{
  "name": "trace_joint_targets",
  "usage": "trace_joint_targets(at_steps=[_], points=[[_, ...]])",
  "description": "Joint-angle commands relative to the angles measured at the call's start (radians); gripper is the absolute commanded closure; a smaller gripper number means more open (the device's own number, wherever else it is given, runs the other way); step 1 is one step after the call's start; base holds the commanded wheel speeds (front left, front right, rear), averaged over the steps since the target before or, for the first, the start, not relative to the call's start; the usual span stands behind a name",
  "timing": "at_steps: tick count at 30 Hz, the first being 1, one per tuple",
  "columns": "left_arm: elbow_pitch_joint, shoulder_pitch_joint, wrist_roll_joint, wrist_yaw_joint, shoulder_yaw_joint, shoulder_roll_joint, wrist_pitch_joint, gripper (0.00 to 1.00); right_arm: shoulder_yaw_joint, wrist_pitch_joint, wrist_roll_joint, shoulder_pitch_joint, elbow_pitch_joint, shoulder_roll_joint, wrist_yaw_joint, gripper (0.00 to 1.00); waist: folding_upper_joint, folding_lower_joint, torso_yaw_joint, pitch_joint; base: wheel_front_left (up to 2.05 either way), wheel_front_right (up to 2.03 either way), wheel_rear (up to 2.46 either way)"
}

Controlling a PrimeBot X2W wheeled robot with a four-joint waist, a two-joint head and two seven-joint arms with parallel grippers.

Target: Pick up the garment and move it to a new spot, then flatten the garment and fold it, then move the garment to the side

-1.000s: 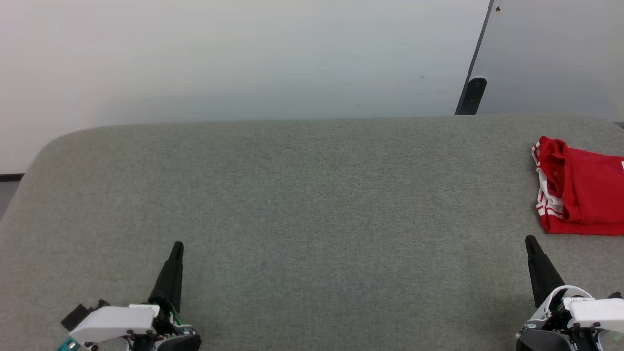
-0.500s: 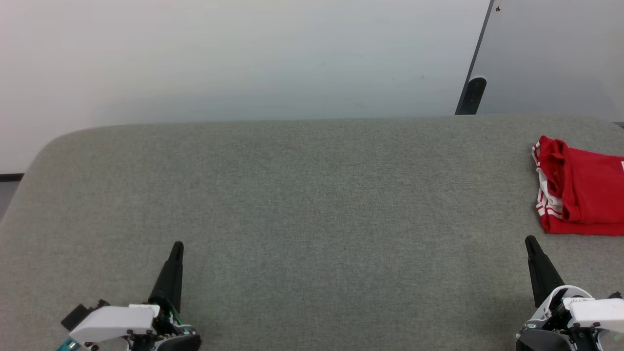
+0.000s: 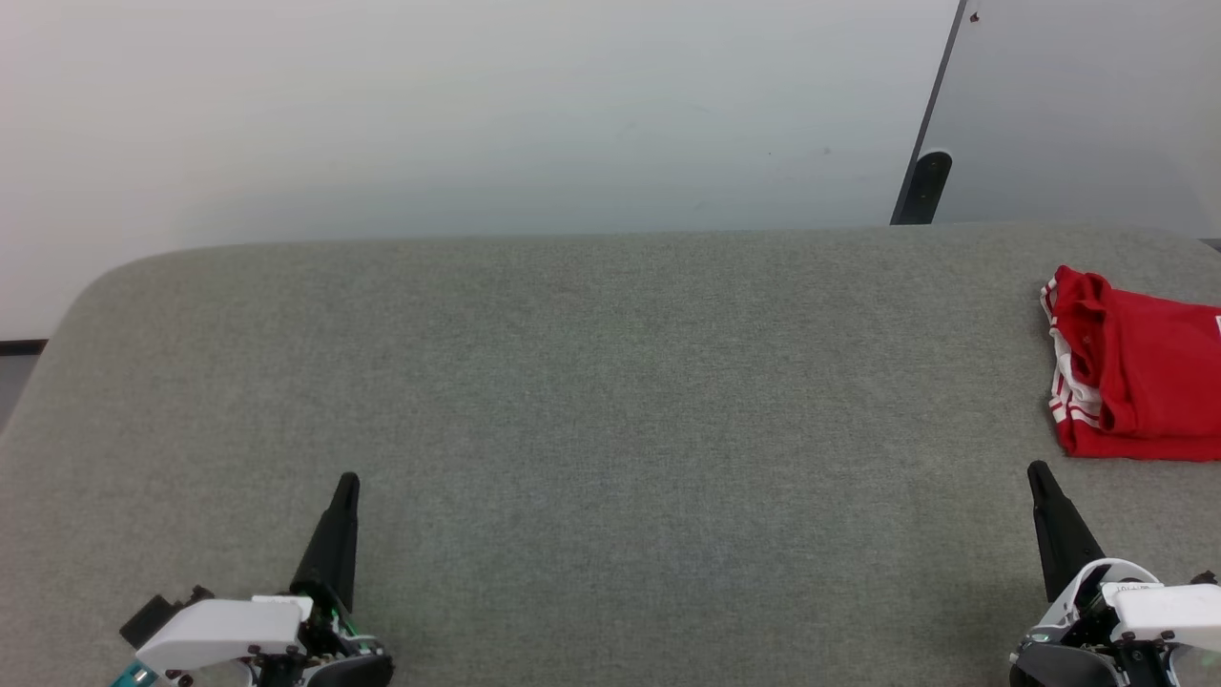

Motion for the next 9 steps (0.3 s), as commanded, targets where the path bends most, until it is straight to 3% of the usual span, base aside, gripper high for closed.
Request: trace_joint_targets(at_steps=[1, 9], points=[[0.001, -0.008, -0.003, -0.004, 0.002, -0.001, 0.003, 1.00, 0.000, 0.001, 0.004, -0.003, -0.003, 0.002, -0.001, 1.00, 0.0000, 0.0000, 0.000, 0.000, 0.00, 0.00, 0.00], [0.001, -0.008, -0.003, -0.004, 0.002, -0.001, 0.003, 1.00, 0.000, 0.001, 0.004, -0.003, -0.003, 0.002, -0.001, 1.00, 0.0000, 0.0000, 0.000, 0.000, 0.00, 0.00, 0.00]])
